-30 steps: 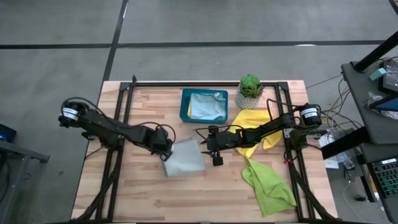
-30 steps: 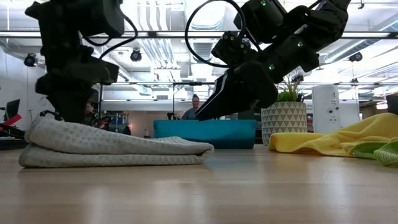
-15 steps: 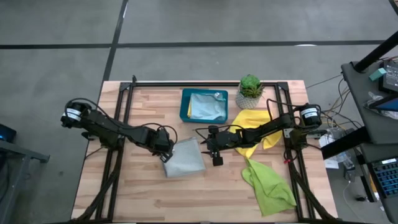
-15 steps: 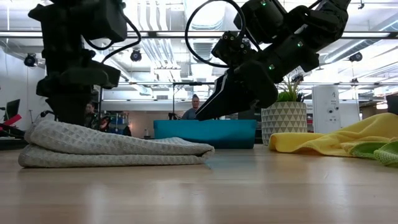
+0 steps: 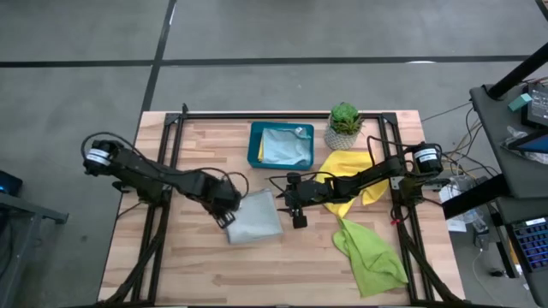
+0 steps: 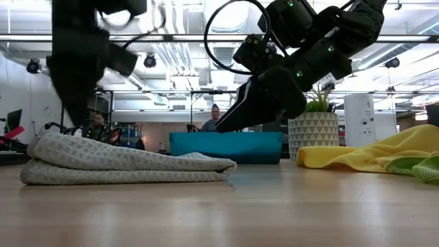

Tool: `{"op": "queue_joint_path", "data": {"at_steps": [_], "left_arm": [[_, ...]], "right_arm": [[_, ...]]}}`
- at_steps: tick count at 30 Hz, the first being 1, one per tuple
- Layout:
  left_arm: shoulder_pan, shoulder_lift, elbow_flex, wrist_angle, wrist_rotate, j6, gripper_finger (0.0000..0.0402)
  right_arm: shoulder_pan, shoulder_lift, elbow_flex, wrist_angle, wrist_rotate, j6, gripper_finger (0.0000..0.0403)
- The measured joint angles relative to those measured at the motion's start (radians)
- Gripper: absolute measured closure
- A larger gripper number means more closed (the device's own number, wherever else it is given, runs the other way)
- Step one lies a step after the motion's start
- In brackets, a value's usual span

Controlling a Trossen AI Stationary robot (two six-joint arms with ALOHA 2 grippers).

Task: Fold microfiber towels
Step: Fold the grey microfiber cloth

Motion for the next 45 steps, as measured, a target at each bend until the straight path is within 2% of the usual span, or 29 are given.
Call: {"op": "queue_joint_path", "data": {"at_steps": [2,6,10,14,18,23,29,39,45], "left_arm": [[-0.050,0.000,0.012,0.106,0.007,0.070,0.0293],[-0.155,0.000,0.002,0.316,0.005,0.188,0.0293],[-0.217,0.018,-0.041,0.544,-0.010,0.216,0.0293],[-0.233,0.056,-0.083,0.651,-0.083,0.218,0.0303],[-0.231,0.096,-0.102,0.645,-0.105,0.195,0.0329],[-0.238,0.142,-0.114,0.648,-0.006,0.192,0.0366],[-0.242,0.201,-0.124,0.659,0.038,0.190,0.0397],[-0.246,0.220,-0.126,0.692,0.157,0.164,0.0400],[-0.237,0.151,-0.122,0.706,0.164,0.140,0.0400]], "right_arm": [[0.000,0.000,0.000,0.013,-0.023,0.005,0.0213],[0.007,0.009,0.000,0.093,-0.168,0.023,0.0234],[0.040,0.063,0.000,0.222,-0.193,0.033,0.0285],[0.059,0.126,0.000,0.366,-0.195,0.042,0.0345],[0.059,0.153,0.000,0.387,-0.200,0.031,0.0389],[0.059,0.155,0.000,0.320,-0.204,-0.030,0.0394],[0.059,0.155,0.000,0.247,-0.262,-0.058,0.0394],[0.052,0.154,0.000,0.183,-0.253,-0.088,0.0394],[0.048,0.142,0.000,0.242,-0.252,-0.050,0.0394]]}}
